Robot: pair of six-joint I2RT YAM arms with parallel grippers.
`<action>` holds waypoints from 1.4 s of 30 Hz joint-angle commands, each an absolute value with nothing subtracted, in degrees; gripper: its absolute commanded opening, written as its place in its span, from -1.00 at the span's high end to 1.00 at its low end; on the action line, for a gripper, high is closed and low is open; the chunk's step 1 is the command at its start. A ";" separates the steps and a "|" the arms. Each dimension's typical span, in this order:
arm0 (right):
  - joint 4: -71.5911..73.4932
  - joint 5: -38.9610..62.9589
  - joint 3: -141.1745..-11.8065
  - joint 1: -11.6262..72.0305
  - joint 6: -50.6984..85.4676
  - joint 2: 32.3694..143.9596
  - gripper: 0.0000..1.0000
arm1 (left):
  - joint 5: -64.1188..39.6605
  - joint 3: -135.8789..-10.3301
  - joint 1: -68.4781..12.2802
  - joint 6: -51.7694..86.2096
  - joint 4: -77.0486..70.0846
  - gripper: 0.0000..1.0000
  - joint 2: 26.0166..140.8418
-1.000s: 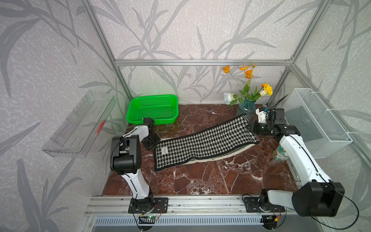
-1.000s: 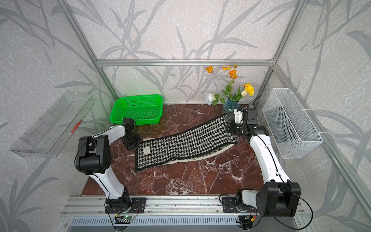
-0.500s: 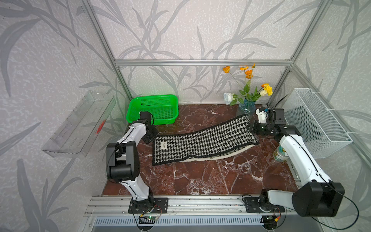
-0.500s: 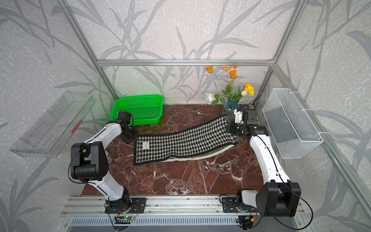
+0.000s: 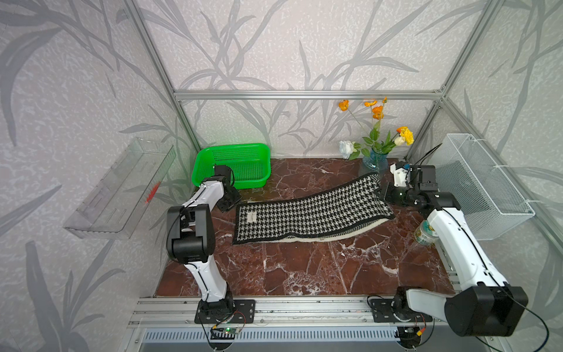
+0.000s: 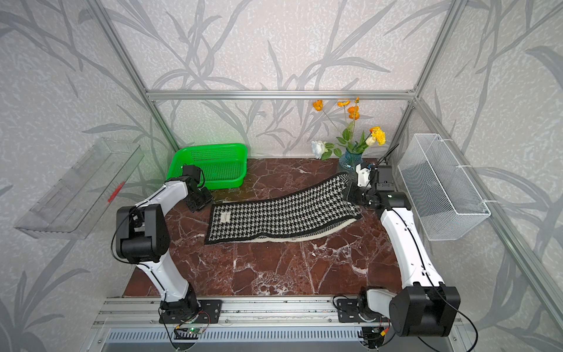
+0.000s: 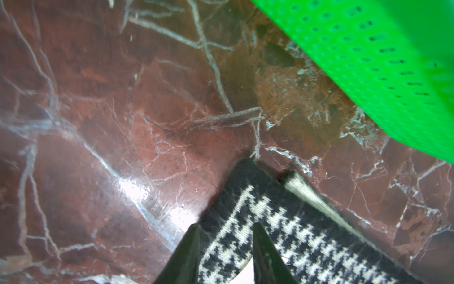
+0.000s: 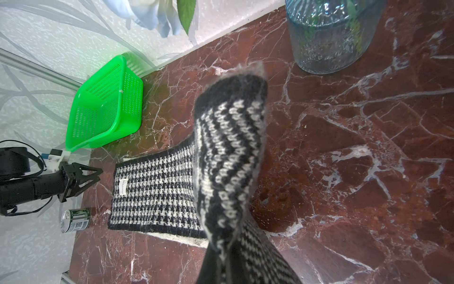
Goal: Roll up the scarf and place it into the basket
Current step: Flatten out the scarf at the center of the board, then fold the scarf at the center of the board.
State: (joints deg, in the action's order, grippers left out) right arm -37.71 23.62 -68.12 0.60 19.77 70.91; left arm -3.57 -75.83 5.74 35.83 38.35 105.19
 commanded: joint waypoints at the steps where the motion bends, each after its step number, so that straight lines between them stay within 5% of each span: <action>1: -39.02 23.07 -72.44 4.87 20.48 69.41 1.00 | -3.66 -74.03 5.80 36.17 38.86 0.10 101.67; 6: -39.07 16.71 -76.60 16.06 22.71 70.67 1.00 | -9.31 -69.49 5.80 38.80 35.92 -0.23 93.31; 20: -29.33 7.74 -89.37 43.21 31.16 94.43 1.00 | -24.04 -63.78 6.15 43.06 33.53 -0.28 75.50; 42: -36.69 13.57 -127.90 53.08 35.95 131.88 1.00 | -34.28 -63.20 15.86 38.46 37.00 -0.29 69.52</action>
